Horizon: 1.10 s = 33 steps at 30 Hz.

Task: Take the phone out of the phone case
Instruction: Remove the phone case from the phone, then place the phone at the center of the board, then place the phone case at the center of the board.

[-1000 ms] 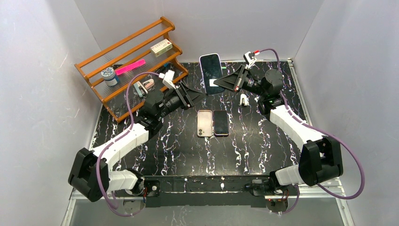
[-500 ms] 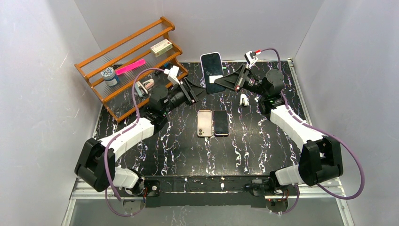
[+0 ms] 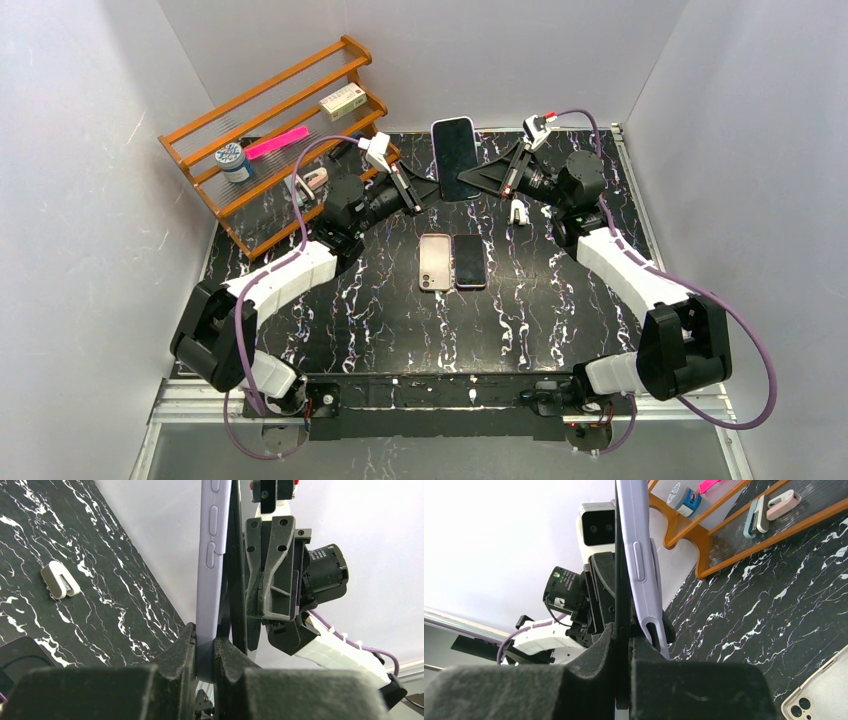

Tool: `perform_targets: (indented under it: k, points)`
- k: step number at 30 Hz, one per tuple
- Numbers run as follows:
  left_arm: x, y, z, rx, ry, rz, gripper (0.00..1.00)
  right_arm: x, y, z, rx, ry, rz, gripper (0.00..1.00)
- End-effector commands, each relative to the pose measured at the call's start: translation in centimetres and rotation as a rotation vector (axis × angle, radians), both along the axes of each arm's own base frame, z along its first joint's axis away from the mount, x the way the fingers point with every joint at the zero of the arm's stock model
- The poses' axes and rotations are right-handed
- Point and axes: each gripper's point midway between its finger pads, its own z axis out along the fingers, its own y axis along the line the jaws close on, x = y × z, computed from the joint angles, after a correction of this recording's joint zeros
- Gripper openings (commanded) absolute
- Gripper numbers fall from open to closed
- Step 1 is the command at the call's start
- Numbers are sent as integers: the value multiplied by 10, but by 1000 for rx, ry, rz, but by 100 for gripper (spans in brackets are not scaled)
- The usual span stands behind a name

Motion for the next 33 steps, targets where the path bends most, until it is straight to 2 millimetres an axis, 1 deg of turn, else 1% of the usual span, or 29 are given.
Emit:
perform_targets:
  k: [1, 3, 4, 8, 12, 15, 18, 20, 23, 26, 30, 33]
  points:
    - [19, 20, 11, 7, -58, 103, 0, -28, -1, 25, -3, -135, 60, 1]
    - [25, 29, -1, 84, -58, 149, 0, -26, -2, 20, -20, -119, 55, 1]
    - [28, 34, -15, 155, -28, 174, 0, -26, -2, 16, -31, -106, 54, 1]
    - [41, 64, -32, 336, -17, 297, 0, -25, -4, 5, -76, -88, 46, 1]
    - [48, 90, -48, 405, 27, 350, 0, -26, -7, -15, -134, -55, 48, 1]
    - [47, 105, -63, 462, 66, 363, 0, -27, -12, -33, -172, -29, 41, 1]
    - [40, 114, -83, 540, 100, 344, 0, -24, -20, -57, -235, -3, 13, 1]
    - [32, 119, -101, 606, 138, 317, 0, -19, -31, -78, -294, 22, -24, 1]
    - [15, 126, -130, 689, 204, 263, 0, -13, -53, -110, -381, 69, -82, 1]
    - [-2, 129, -158, 742, 271, 205, 0, -8, -78, -137, -438, 114, -137, 1]
    - [-20, 131, -195, 802, 360, 120, 0, -8, -111, -181, -513, 213, -199, 1]
    - [-29, 128, -217, 817, 416, 63, 0, -10, -128, -207, -553, 265, -225, 1]
